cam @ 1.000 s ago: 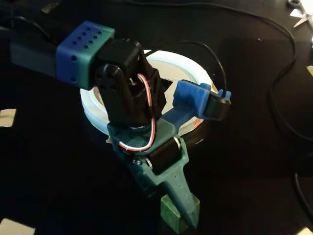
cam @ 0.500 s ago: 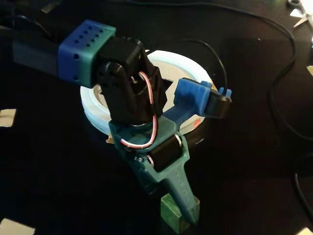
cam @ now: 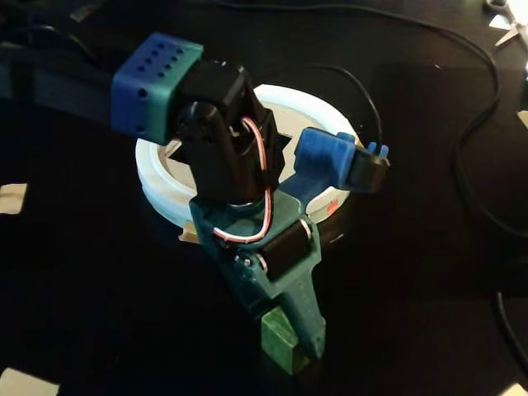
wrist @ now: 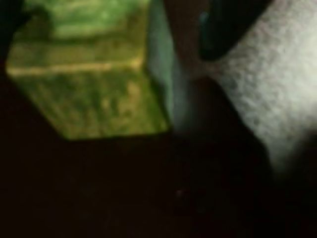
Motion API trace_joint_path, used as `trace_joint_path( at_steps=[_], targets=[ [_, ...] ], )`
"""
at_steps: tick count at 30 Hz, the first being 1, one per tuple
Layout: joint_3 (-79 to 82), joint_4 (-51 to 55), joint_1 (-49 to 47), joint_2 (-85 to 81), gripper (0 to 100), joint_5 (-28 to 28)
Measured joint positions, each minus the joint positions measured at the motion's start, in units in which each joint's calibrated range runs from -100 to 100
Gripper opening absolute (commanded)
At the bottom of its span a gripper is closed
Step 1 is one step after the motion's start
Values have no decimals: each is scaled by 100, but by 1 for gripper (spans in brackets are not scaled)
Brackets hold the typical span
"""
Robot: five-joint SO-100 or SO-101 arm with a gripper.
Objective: Pick up the square block and drop it in corresponding square shaped hole
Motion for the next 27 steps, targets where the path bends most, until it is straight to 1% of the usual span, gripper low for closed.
trace_joint_path(
  at_steps=[2,6,7,11,13,19,25,27],
  targets=[
    [0,0,40,0,52,-15],
    [0,0,50,0,33,-15],
    [0,0,10,0,32,-15],
    [0,0,-50,0,30,-15],
    [0,0,-50,0,31,-15],
    [0,29,-60,-9,32,-15],
    [10,601,-170,-562,32,-15],
    [10,805,-340,-945,32,-15]
  ],
)
